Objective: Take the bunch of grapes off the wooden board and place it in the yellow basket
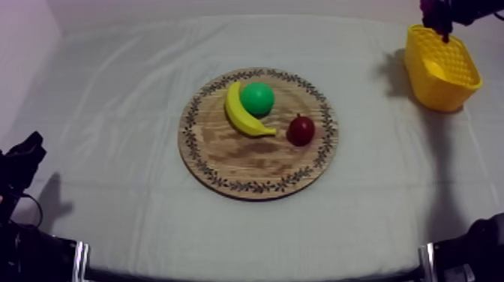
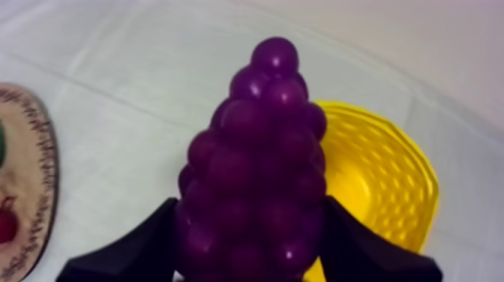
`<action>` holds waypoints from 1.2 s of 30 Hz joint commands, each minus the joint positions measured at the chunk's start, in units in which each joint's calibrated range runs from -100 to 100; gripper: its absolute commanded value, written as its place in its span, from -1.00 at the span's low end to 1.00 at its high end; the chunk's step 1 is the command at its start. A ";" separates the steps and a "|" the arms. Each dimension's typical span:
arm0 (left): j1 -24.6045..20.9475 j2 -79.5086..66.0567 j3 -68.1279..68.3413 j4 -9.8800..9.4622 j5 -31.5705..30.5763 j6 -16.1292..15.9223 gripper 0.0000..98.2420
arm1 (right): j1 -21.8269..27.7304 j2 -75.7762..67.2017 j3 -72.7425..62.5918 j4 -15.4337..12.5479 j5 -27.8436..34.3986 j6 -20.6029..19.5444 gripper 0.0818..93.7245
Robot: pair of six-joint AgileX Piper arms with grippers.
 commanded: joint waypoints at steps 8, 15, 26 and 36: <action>-0.03 0.05 0.00 0.01 -0.01 0.01 -1.00 | 0.78 8.80 -2.22 1.75 -4.22 -1.08 0.16; -0.03 0.05 0.00 0.01 -0.01 0.01 -1.00 | 0.49 9.35 -2.98 2.96 -2.83 -2.34 0.52; -0.03 0.05 0.00 0.01 -0.01 0.01 -1.00 | 0.20 -3.18 4.10 2.28 1.05 -1.93 0.43; -0.03 0.05 0.00 0.01 -0.01 0.01 -1.00 | -3.25 -25.14 21.33 3.49 -1.78 -6.99 -0.07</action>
